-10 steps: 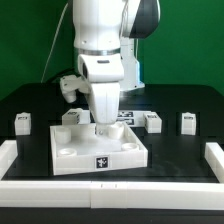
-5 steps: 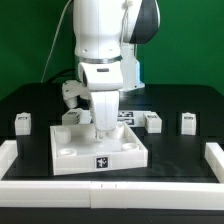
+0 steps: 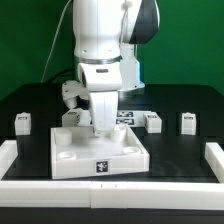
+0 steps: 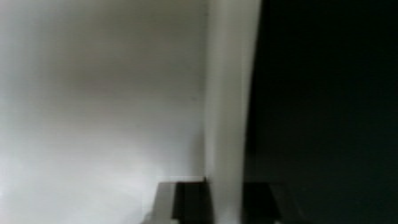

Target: Assemble one leg

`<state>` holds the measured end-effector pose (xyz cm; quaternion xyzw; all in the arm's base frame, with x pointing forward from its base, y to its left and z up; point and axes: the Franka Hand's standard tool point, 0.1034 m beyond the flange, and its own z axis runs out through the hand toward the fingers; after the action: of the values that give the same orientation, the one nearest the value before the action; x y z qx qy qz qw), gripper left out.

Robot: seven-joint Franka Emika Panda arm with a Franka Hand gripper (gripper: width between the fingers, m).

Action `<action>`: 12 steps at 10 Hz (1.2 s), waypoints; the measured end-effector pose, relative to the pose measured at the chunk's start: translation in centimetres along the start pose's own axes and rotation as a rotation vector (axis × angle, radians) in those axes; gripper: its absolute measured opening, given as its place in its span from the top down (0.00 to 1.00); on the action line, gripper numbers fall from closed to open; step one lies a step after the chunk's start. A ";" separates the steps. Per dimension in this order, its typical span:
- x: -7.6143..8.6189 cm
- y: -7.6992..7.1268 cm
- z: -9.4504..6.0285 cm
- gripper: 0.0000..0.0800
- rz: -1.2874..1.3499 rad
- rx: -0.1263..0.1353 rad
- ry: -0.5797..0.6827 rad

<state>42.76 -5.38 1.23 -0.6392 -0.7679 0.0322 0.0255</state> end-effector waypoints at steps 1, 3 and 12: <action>0.0 0.0 0.0 0.92 0.000 0.000 0.000; 0.0 0.0 0.0 0.92 0.000 0.000 0.000; 9.1 6.9 -0.7 0.92 0.160 -0.058 0.041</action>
Offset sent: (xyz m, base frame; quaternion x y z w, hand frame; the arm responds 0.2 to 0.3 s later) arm 0.0000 0.0000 0.0000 0.0000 0.0000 0.0000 1.0000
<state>47.94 4.85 1.33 -0.6996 -0.7142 -0.0012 0.0199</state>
